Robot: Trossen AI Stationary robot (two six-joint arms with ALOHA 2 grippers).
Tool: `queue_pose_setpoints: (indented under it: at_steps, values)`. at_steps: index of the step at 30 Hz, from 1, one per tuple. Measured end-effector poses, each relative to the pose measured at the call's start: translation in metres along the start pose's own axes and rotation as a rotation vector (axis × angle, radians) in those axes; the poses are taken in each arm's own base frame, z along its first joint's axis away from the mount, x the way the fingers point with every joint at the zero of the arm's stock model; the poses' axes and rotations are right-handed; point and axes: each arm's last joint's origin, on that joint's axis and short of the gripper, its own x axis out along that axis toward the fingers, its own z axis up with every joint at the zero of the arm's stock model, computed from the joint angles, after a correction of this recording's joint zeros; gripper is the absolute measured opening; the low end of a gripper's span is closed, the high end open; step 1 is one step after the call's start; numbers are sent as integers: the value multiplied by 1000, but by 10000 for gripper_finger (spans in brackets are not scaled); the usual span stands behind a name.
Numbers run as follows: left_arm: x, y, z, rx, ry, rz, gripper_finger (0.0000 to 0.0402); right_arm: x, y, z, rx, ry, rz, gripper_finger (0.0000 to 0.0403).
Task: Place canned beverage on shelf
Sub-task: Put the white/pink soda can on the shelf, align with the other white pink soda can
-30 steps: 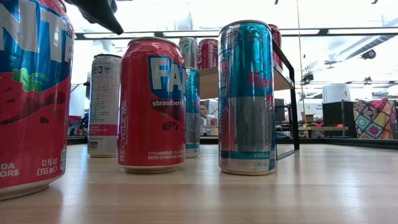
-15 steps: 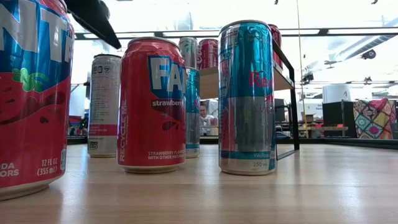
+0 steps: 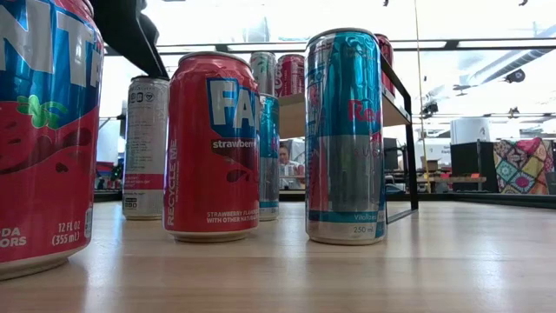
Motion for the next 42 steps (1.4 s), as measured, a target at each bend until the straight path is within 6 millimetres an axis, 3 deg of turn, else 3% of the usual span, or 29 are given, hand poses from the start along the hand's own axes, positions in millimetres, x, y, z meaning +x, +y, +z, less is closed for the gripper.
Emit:
queue_pose_setpoints:
  at_steps: [28,32,37,42]
  values:
    - [39,-7,-32,-51,-52,-4,326,0,0,0,10,1,0,9]
    - [39,-7,-31,-48,-65,7,310,0,0,0,10,1,0,9]
    - [39,-7,-31,-40,-69,5,258,0,0,0,10,1,0,9]
    - [36,-6,-30,-29,-64,7,254,1,0,-1,6,4,-1,9]
